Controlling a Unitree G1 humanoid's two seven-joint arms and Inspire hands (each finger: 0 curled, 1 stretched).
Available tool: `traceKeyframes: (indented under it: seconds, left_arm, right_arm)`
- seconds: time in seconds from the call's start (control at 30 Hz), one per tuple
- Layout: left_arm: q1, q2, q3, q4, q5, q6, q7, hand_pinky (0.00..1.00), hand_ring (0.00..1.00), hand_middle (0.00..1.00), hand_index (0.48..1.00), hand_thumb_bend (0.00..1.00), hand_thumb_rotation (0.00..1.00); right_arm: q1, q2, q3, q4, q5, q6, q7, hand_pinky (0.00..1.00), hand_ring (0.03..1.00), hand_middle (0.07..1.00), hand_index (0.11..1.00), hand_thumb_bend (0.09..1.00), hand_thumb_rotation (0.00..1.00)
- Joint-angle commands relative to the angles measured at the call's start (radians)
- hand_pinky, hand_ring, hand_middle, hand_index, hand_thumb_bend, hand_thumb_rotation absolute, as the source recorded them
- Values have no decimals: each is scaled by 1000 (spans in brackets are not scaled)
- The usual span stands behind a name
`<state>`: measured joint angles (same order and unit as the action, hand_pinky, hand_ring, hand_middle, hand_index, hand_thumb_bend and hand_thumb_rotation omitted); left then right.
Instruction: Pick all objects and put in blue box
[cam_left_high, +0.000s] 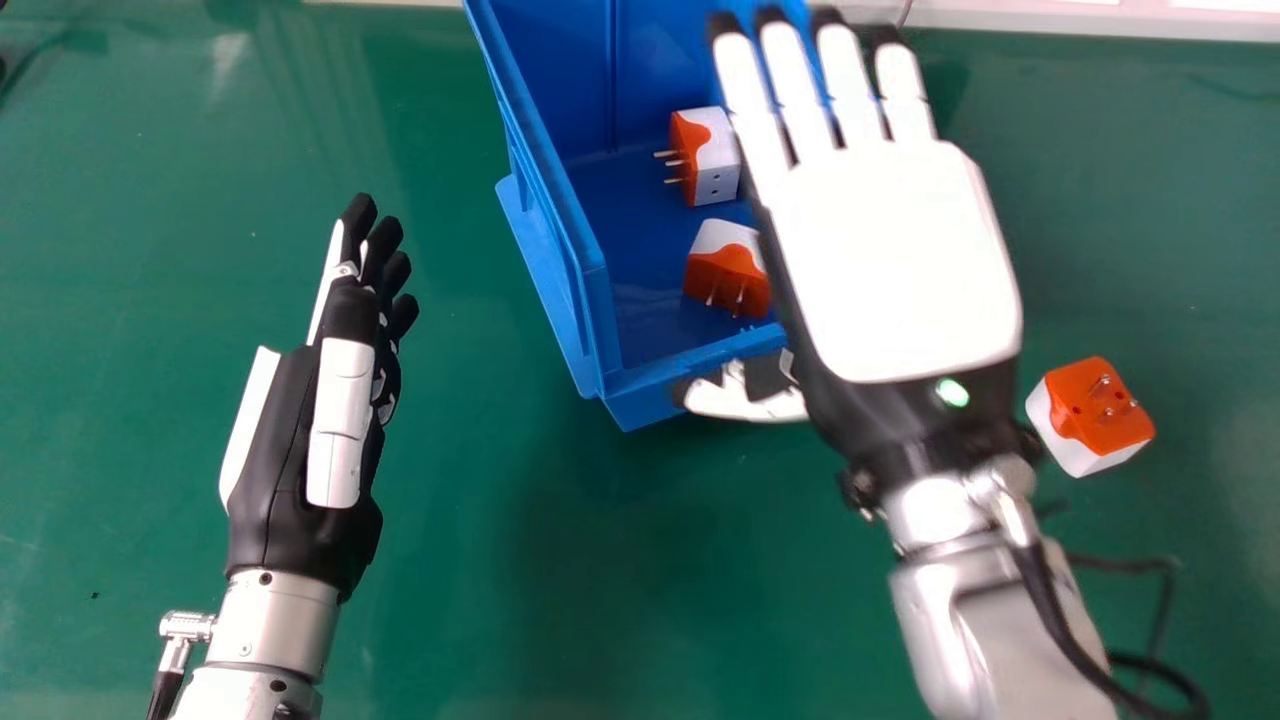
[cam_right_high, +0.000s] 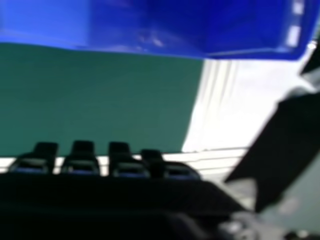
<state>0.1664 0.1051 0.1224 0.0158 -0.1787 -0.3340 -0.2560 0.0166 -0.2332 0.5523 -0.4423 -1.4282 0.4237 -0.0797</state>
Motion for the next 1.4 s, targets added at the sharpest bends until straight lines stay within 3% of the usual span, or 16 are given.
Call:
traceKeyframes:
  seconds: [0.0, 0.13, 0.27, 0.37, 0.47, 0.6, 0.73, 0.9, 1.1, 1.23, 1.37]
  left_arm:
    - [1, 0, -1, -25, -12, -4, -3, 1000, 1000, 1000, 1000, 838, 1000]
    - [-1, 2, 0, -25, -14, -3, -3, 1000, 1000, 1000, 1000, 844, 998]
    - [3, 5, 1, -31, -9, 2, 0, 1000, 1000, 1000, 1000, 846, 998]
    - [3, 4, 3, -29, -17, -3, -5, 1000, 1000, 1000, 1000, 847, 997]
    - [3, 7, 4, -32, -13, 1, -1, 1000, 1000, 1000, 1000, 846, 997]
    - [-2, 14, 7, -23, -18, 1, -8, 1000, 1000, 1000, 1000, 849, 996]
    - [-4, 12, 8, -14, -18, -10, -10, 1000, 1000, 1000, 1000, 852, 996]
    - [-7, 13, 11, -12, -17, -5, -6, 1000, 1000, 1000, 1000, 855, 993]
    - [-10, 22, 13, -12, -13, -2, -7, 1000, 1000, 1000, 1000, 851, 996]
    - [-15, 25, 15, -1, -28, -6, -17, 1000, 1000, 1000, 1000, 851, 996]
    - [-19, 24, 18, 9, -24, -21, -18, 1000, 1000, 1000, 999, 850, 997]
  right_arm:
    - [55, 1, -37, -72, -30, -6, -15, 1000, 1000, 1000, 1000, 995, 393]
    - [152, 18, -67, -159, -52, -14, 11, 1000, 1000, 1000, 1000, 997, 384]
    - [241, 37, -92, -242, -97, -27, 26, 1000, 1000, 1000, 1000, 999, 378]
    - [301, 68, -107, -297, -126, -40, 34, 1000, 1000, 1000, 1000, 999, 376]
    - [343, 103, -120, -330, -145, -52, 40, 1000, 1000, 1000, 1000, 1000, 373]
    - [370, 156, -140, -358, -195, -60, 88, 1000, 1000, 1000, 1000, 1000, 364]
    - [379, 210, -178, -412, -267, -77, 221, 1000, 1000, 1000, 1000, 1000, 351]
    - [371, 273, -296, -532, -386, -146, 579, 1000, 1000, 1000, 1000, 1000, 347]
    - [309, 275, -463, -595, -334, -216, 850, 1000, 1000, 1000, 1000, 998, 351]
    - [259, 255, -563, -595, -280, -245, 981, 1000, 1000, 1000, 1000, 998, 351]
    - [217, 224, -647, -566, -207, -258, 1068, 1000, 1000, 1000, 1000, 998, 340]
